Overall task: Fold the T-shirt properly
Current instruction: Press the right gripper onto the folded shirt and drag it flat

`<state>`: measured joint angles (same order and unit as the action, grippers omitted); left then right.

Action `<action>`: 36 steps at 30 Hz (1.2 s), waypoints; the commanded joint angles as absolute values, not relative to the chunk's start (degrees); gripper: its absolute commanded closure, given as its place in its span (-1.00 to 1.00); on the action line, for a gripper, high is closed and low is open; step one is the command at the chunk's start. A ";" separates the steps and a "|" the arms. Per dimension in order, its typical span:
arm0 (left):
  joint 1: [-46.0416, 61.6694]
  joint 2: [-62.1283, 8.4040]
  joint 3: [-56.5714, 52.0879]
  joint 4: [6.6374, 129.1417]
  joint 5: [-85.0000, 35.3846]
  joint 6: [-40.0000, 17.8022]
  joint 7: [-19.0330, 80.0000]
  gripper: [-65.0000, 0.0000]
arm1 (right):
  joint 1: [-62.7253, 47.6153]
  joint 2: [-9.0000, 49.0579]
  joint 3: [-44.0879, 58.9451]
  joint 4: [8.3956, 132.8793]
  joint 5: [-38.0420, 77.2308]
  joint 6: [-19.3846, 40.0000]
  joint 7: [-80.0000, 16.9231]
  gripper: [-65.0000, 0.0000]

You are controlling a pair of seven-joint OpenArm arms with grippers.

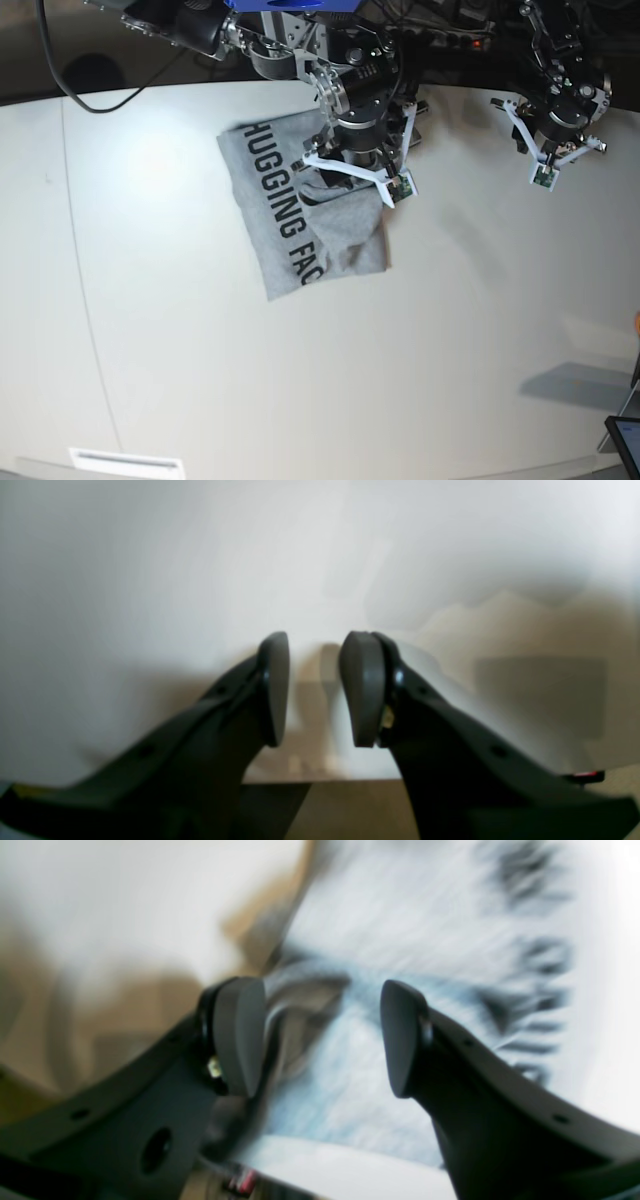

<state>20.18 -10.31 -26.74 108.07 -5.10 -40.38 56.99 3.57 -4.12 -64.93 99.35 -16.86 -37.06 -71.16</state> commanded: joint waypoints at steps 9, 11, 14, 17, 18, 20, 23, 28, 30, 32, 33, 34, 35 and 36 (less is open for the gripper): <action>20.18 -11.30 -27.03 108.97 -4.97 -40.00 56.22 0.37 | 3.21 -5.93 -64.84 109.41 -20.88 -40.00 -67.03 -0.05; 20.44 -11.30 -27.30 108.88 -4.97 -40.00 56.13 0.37 | 3.21 -5.32 -64.84 112.40 -24.40 -40.00 -66.95 -0.04; 20.62 -11.38 -27.56 108.88 -4.97 -40.00 56.04 0.37 | 3.30 -4.00 -63.87 111.87 -26.86 -40.00 -67.03 0.00; 21.41 -11.38 -27.65 108.88 -4.97 -40.00 55.96 0.38 | 1.54 -2.86 -58.95 111.87 -26.24 -40.00 -66.68 0.57; 21.58 -11.38 -27.65 108.97 -5.05 -40.00 55.96 0.38 | 0.57 -2.77 -56.84 111.87 -26.15 -40.00 -66.68 0.88; 21.93 -11.38 -27.65 108.97 -5.05 -40.00 55.96 0.38 | -1.27 -2.77 -53.49 111.87 -26.15 -40.00 -66.42 0.99; 22.11 -11.30 -27.65 108.97 -5.05 -40.00 55.96 0.38 | -4.18 -2.77 -49.10 111.87 -26.24 -40.00 -63.16 1.00; 24.22 -11.38 -30.99 108.97 -4.97 -40.00 55.96 0.38 | -9.10 -2.77 -43.56 111.78 -26.15 -40.00 -58.59 0.99; 24.92 -11.38 -33.19 108.97 -4.97 -40.00 55.96 0.38 | -10.42 -2.86 -42.15 111.78 -26.15 -40.00 -57.71 0.99; 25.10 -11.38 -35.12 108.97 -4.97 -40.00 55.96 0.38 | -11.47 -3.03 -41.27 111.69 -26.07 -40.00 -57.54 0.99; 25.10 -11.38 -36.00 108.97 -4.97 -40.00 55.96 0.38 | -12.09 -3.21 -41.19 111.69 -25.98 -40.00 -57.27 0.99; 25.10 -11.38 -36.88 108.97 -4.97 -40.00 55.96 0.38 | -12.62 -3.21 -41.19 111.78 -25.54 -40.00 -57.19 0.99; 25.10 -11.38 -37.32 108.97 -4.97 -40.00 55.96 0.38 | -13.05 -3.30 -41.19 111.78 -24.75 -39.43 -57.19 0.99; 25.10 -11.38 -37.58 108.97 -4.97 -40.00 55.96 0.38 | -13.23 -3.38 -41.19 111.78 -23.34 -38.99 -57.19 0.99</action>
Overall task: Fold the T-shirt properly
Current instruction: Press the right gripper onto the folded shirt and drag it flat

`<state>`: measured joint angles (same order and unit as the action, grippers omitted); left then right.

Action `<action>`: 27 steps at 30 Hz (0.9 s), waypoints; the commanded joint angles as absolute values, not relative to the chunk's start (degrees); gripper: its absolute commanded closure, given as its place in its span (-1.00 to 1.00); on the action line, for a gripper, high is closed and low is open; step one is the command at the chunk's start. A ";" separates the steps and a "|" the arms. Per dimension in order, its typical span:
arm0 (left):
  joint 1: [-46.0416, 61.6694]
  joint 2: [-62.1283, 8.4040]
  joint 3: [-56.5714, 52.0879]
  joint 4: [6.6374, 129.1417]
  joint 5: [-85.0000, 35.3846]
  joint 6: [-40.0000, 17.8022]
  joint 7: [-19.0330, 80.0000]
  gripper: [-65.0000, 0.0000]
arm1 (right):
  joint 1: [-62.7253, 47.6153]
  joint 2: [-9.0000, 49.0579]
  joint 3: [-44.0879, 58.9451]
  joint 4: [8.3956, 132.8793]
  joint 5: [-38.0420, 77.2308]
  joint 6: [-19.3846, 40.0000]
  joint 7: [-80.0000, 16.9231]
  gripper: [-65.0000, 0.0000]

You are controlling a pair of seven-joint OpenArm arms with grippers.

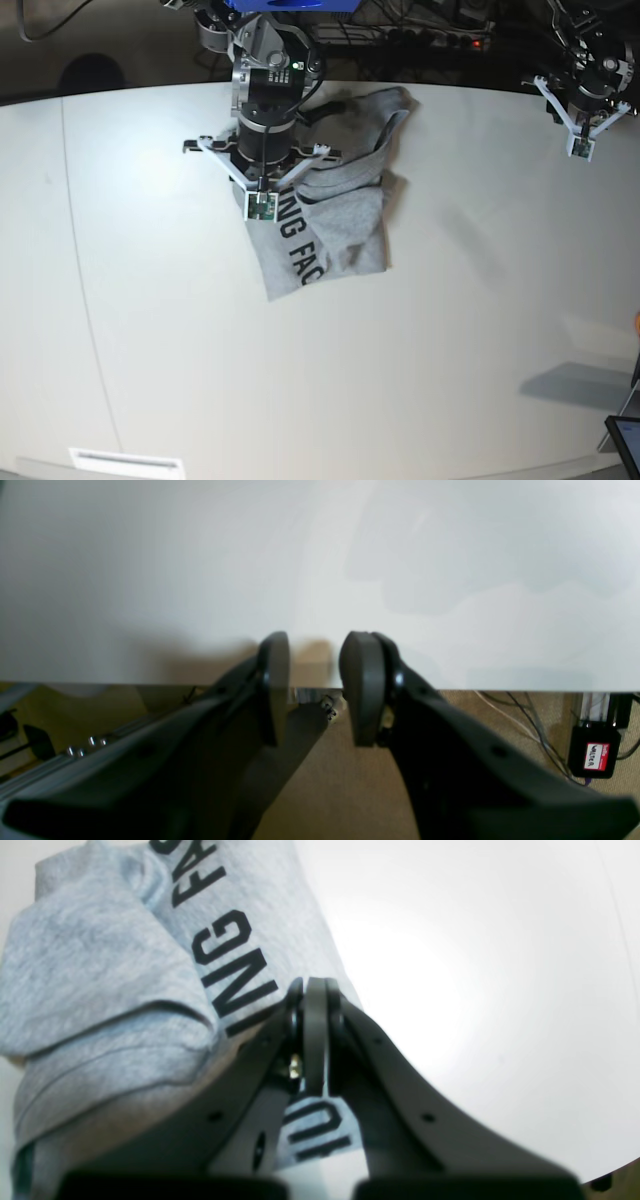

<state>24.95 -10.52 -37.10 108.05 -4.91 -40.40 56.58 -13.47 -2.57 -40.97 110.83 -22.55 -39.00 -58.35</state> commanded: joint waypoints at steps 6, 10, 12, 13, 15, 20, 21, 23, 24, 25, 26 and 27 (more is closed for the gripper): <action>24.92 -11.38 -36.97 108.97 -4.97 -40.00 55.96 0.38 | -13.41 -3.38 -41.19 111.60 -14.55 -38.90 -56.40 0.99; 24.75 -11.38 -36.97 108.97 -5.14 -40.00 55.96 0.38 | -13.05 -2.86 -41.27 111.43 -11.74 -38.81 -56.31 0.99; 24.75 -11.38 -36.97 108.97 -5.05 -40.00 55.96 0.38 | -12.70 -2.77 -41.27 111.43 -11.56 -38.81 -56.31 0.99; 24.75 -11.38 -36.97 108.97 -4.97 -40.00 55.96 0.38 | -12.70 -2.77 -41.27 111.43 -11.47 -38.64 -56.22 0.99; 24.75 -11.38 -36.97 108.97 -4.97 -40.00 55.96 0.38 | -12.70 -2.77 -41.27 111.25 -11.47 -38.46 -55.25 0.99; 24.92 -11.38 -37.05 108.97 -4.97 -40.00 55.96 0.38 | -12.62 -2.77 -41.19 107.74 -11.47 -38.37 -52.79 0.99; 24.92 -11.38 -37.05 108.97 -4.97 -40.00 55.96 0.38 | -12.70 -2.77 -41.19 107.03 -11.47 -38.37 -52.09 0.99; 24.92 -11.38 -37.14 108.97 -4.97 -40.00 55.96 0.38 | -12.70 -2.95 -41.19 105.80 -11.47 -38.37 -51.30 0.99; 25.01 -11.38 -37.14 108.97 -4.97 -40.00 55.96 0.38 | -12.70 -3.03 -41.19 105.27 -11.47 -38.37 -51.30 0.99; 25.01 -11.38 -37.14 108.97 -4.97 -40.00 55.96 0.38 | -12.70 -3.12 -41.19 105.01 -11.47 -38.37 -51.30 0.99; 25.01 -11.38 -37.05 108.97 -4.97 -40.00 55.96 0.38 | -12.70 -3.12 -41.36 105.01 -11.47 -38.37 -51.30 0.99; 25.01 -11.38 -36.97 108.97 -4.97 -40.00 55.96 0.38 | -12.70 -3.21 -41.45 105.10 -11.38 -38.37 -51.30 0.99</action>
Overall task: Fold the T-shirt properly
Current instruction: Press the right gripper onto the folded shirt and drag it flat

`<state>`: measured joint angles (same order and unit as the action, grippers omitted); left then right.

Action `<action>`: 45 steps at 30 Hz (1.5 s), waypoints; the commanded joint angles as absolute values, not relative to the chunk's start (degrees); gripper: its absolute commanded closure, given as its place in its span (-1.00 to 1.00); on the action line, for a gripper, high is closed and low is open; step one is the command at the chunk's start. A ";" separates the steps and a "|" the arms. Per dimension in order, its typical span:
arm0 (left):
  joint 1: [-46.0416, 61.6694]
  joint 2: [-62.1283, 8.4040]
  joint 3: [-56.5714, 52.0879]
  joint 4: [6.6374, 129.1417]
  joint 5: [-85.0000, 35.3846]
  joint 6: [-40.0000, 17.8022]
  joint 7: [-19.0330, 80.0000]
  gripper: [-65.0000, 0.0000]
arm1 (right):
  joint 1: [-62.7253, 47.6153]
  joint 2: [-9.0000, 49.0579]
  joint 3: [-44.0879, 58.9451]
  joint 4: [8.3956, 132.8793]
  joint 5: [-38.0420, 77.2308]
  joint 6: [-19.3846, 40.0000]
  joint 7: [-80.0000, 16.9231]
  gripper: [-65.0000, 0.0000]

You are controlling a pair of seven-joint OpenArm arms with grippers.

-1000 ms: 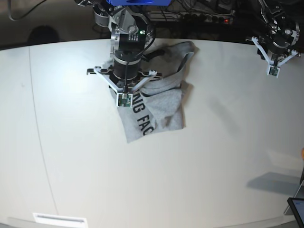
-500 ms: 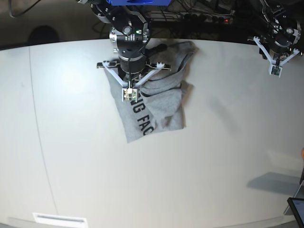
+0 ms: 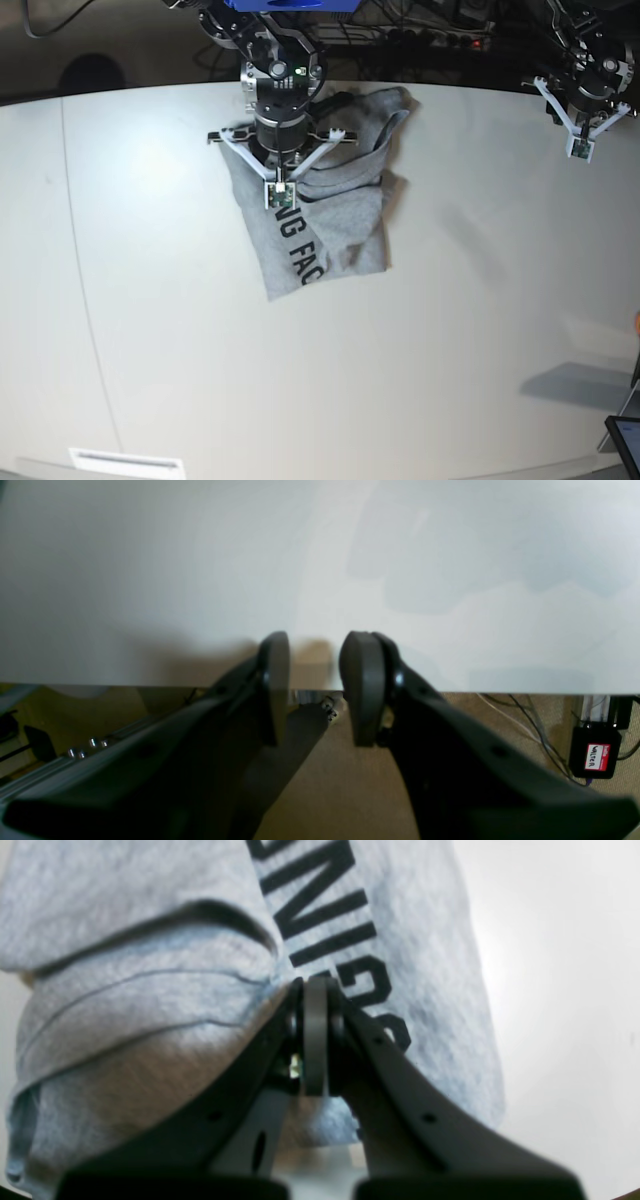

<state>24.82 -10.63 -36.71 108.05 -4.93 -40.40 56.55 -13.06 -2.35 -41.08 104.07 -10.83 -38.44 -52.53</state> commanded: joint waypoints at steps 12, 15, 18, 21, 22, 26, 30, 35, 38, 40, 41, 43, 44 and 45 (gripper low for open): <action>24.75 -11.38 -36.97 108.97 -5.41 -40.00 55.96 0.38 | -10.86 -4.88 -42.95 104.92 -11.30 -37.85 -51.74 0.99; 24.75 -11.30 -36.97 108.97 -5.49 -40.00 55.96 0.38 | -10.24 -4.88 -44.26 104.75 -11.30 -36.09 -51.74 0.99; 24.57 -11.21 -36.97 108.97 -5.49 -40.00 55.96 0.38 | -9.27 -4.97 -45.41 104.75 -11.30 -35.12 -51.74 0.99; 24.57 -11.21 -36.97 108.97 -5.49 -40.00 55.96 0.38 | -8.40 -4.97 -45.93 103.16 -11.30 -35.12 -51.74 0.99; 24.57 -11.12 -36.97 108.97 -5.49 -40.00 55.96 0.38 | -7.87 -4.97 -45.93 102.55 -11.30 -35.12 -51.74 0.99; 24.57 -11.12 -36.97 108.97 -5.49 -40.00 55.96 0.38 | -5.49 -4.97 -47.25 100.35 -8.92 -35.03 -51.65 0.99; 24.57 -11.03 -36.97 108.97 -5.49 -40.00 55.96 0.38 | -3.21 -4.97 -48.04 99.82 -5.41 -35.03 -51.74 0.99; 24.75 -11.03 -36.97 108.97 -5.49 -40.00 55.96 0.38 | -0.84 -4.97 -48.13 99.74 -2.86 -35.03 -51.82 0.99; 24.66 -11.03 -36.97 108.97 -5.49 -40.00 55.96 0.38 | 0.31 -4.97 -48.48 99.74 -2.42 -35.03 -52.62 0.99; 24.57 -11.03 -36.97 108.97 -5.49 -40.00 55.96 0.38 | 1.27 -4.97 -50.42 99.74 -2.42 -35.03 -52.62 0.99; 24.57 -11.03 -36.97 108.97 -5.41 -40.00 55.96 0.38 | 1.63 -4.97 -51.12 99.65 -2.42 -35.03 -52.62 0.99; 24.57 -10.95 -36.97 108.97 -5.49 -40.00 55.96 0.38 | 2.33 -5.23 -52.09 98.95 -2.42 -35.03 -52.62 0.99; 24.48 -10.95 -36.97 108.97 -5.49 -40.00 55.96 0.38 | 2.77 -5.58 -52.44 98.24 -2.42 -35.03 -52.62 0.99; 24.48 -10.95 -36.97 108.97 -5.49 -40.00 55.96 0.38 | 3.03 -5.85 -52.53 97.63 -2.42 -35.03 -52.62 0.99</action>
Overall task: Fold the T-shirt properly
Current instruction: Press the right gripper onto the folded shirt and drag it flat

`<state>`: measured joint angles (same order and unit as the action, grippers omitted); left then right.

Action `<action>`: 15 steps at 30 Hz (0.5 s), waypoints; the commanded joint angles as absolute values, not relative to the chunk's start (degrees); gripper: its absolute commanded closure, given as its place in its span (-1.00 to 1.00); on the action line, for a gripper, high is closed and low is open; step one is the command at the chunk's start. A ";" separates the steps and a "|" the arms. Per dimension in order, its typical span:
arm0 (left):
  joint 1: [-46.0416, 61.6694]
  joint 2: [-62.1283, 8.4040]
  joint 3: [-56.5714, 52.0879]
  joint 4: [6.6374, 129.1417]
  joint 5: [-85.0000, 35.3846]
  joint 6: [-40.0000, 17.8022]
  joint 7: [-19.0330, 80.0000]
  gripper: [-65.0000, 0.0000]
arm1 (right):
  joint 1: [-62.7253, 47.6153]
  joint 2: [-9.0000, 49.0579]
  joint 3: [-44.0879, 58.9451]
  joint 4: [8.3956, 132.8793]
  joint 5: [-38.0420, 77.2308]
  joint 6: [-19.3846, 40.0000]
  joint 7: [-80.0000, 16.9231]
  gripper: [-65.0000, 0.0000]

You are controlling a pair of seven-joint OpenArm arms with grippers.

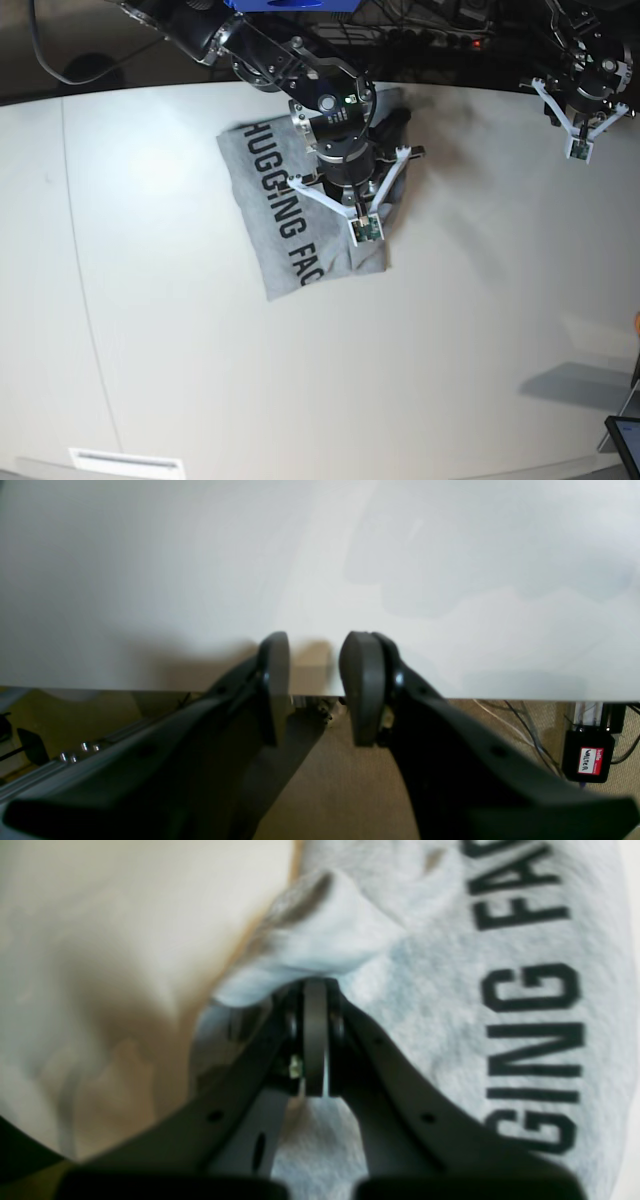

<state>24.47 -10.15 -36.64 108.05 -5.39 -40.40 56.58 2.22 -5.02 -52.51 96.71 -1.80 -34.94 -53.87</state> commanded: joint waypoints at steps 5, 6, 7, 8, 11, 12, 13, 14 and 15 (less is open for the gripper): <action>24.48 -10.86 -36.97 108.97 -5.49 -40.00 55.96 0.38 | 4.88 -6.20 -55.25 95.16 -2.42 -35.03 -52.18 0.99; 24.48 -10.86 -36.97 108.97 -5.49 -40.00 55.96 0.38 | 5.49 -6.29 -55.43 94.64 -2.42 -35.03 -52.09 0.99; 24.57 -10.77 -36.97 108.97 -5.49 -40.00 55.96 0.38 | 6.02 -6.37 -55.43 94.02 -2.33 -35.03 -52.09 0.99; 24.57 -10.59 -36.97 108.97 -5.49 -40.00 55.96 0.38 | 6.46 -6.55 -55.52 93.58 -1.71 -35.03 -52.09 0.99; 24.48 -9.71 -36.97 108.97 -5.05 -40.00 55.96 0.38 | 8.40 -6.55 -55.52 92.62 2.95 -35.03 -52.09 0.99; 24.48 -9.71 -36.88 108.97 -5.14 -40.00 55.96 0.38 | 9.10 -6.55 -55.52 92.18 4.44 -35.03 -52.00 0.99; 24.48 -9.71 -36.88 108.97 -5.32 -40.00 55.96 0.38 | 9.63 -6.55 -55.60 91.91 5.41 -35.03 -52.00 0.99; 24.48 -9.63 -36.88 108.97 -5.49 -40.00 55.96 0.38 | 9.98 -6.55 -55.60 91.74 6.02 -35.12 -52.00 0.99; 24.48 -9.63 -36.88 108.97 -5.49 -40.00 55.96 0.38 | 10.24 -6.46 -55.60 91.74 6.11 -35.12 -52.00 0.99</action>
